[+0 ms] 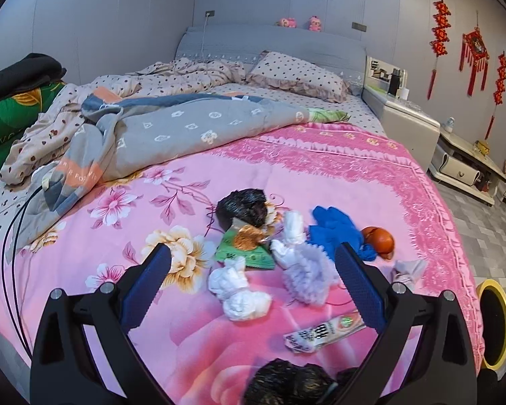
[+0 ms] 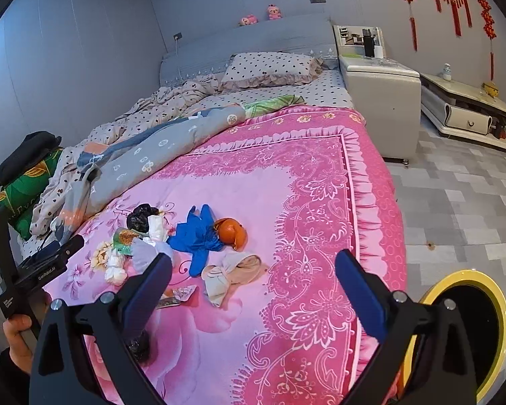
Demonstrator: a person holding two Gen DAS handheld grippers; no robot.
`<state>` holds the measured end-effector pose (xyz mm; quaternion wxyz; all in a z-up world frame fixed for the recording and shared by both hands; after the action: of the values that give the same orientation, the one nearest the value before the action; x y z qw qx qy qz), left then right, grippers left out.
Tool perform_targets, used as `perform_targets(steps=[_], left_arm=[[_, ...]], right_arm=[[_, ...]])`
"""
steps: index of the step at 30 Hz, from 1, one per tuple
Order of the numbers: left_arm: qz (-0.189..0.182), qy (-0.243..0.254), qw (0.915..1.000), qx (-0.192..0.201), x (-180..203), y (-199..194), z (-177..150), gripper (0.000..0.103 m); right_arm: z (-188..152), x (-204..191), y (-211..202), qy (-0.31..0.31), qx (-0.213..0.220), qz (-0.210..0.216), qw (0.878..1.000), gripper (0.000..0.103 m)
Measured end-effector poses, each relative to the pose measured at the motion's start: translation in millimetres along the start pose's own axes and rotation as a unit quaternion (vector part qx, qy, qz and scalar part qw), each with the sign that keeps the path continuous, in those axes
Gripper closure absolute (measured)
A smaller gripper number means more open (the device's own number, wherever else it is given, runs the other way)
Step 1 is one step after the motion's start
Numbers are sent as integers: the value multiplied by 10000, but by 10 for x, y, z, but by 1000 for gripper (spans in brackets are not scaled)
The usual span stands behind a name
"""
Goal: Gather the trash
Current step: 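Move both tools back over the bed toward the remaining items, then grasp white tissue bundle with left tool while right tool grasps beige cloth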
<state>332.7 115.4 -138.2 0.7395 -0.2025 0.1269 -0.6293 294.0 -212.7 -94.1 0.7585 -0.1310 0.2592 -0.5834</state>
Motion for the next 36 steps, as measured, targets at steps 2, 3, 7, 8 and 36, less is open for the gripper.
perform_targets(steps=[2,3,7,8,36], left_arm=[[33,-51,10000,-76,-74,89,-65,10],[52,-84,9999,-119,-111,139,-100,10],[132,-151,9995,-257,-256,321,-233,10],[143,-175,9993,-287,-282,360,-260,10],[53,-807,9930,-861,-380,1141,-785,10]], right_arm=[[-39,-35,124,6,-94,-35,9999,9],[-61,-47,176,19,-129,-45,9999,9],[-130,-91,421,-32,-238,-100,9997,9],[-155,-97,482,-39,-266,-134,9995,9],[-819,2,1554,81,-1076,-433,9932,9]])
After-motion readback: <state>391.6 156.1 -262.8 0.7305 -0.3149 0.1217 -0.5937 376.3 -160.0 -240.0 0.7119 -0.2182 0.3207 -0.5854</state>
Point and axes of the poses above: each gripper's, at about its wrist camera, not at the fingertips, and y roughly the way its jaws point, x to its right, z to its top, the point moved 9 cm from there along y, roughly the way its jaws point, and after that the axes turned 11 degrees about x, right-handed, at the moved point
